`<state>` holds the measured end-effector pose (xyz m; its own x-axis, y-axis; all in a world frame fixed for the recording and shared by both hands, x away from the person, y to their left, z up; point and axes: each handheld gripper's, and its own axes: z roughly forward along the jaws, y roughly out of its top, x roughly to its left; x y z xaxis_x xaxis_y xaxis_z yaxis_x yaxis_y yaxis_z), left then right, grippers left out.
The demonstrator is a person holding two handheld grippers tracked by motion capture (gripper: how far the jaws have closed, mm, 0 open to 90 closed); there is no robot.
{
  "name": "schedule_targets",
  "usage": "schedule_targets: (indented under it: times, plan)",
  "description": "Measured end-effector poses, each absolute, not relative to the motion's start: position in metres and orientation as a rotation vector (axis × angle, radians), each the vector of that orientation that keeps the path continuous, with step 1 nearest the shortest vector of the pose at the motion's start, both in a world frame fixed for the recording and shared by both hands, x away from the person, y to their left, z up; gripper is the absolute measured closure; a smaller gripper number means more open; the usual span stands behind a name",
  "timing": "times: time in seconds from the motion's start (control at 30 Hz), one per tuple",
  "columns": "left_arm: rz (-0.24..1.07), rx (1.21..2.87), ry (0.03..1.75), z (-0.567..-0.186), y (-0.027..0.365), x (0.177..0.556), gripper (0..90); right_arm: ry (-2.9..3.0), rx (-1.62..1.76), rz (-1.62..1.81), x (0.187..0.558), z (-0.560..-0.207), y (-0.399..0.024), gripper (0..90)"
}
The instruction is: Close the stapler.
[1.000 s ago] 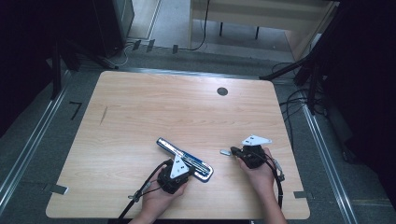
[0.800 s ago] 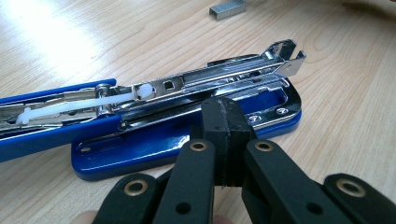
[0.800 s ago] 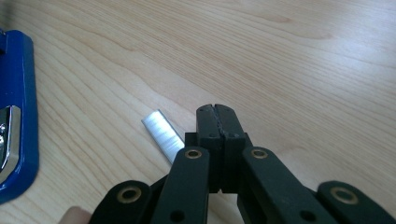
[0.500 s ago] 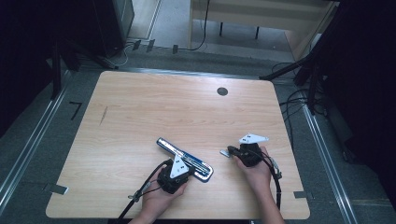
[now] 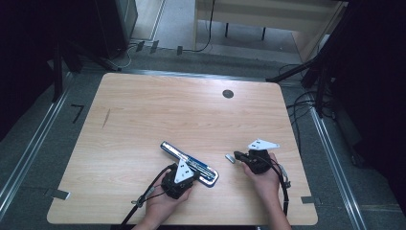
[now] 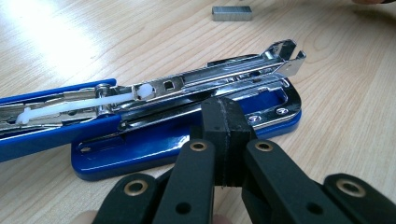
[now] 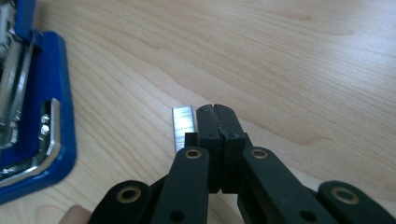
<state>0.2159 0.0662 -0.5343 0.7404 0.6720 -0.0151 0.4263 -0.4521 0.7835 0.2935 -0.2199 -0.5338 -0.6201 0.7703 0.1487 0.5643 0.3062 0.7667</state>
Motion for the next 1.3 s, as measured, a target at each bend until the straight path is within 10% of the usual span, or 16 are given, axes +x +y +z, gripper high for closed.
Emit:
schedule_targets:
  times: [0.3, 1.3]
  plan:
    - [0.38, 2.114, 0.825, -0.534, 0.066, 0.216, 90.0, 2.358, 1.181, 1.21, 0.284, -0.529, -0.21, 76.7]
    - [0.386, 2.116, 0.821, -0.534, 0.066, 0.216, 90.0, 2.343, 1.201, 1.099, 0.281, -0.541, -0.2, 78.9]
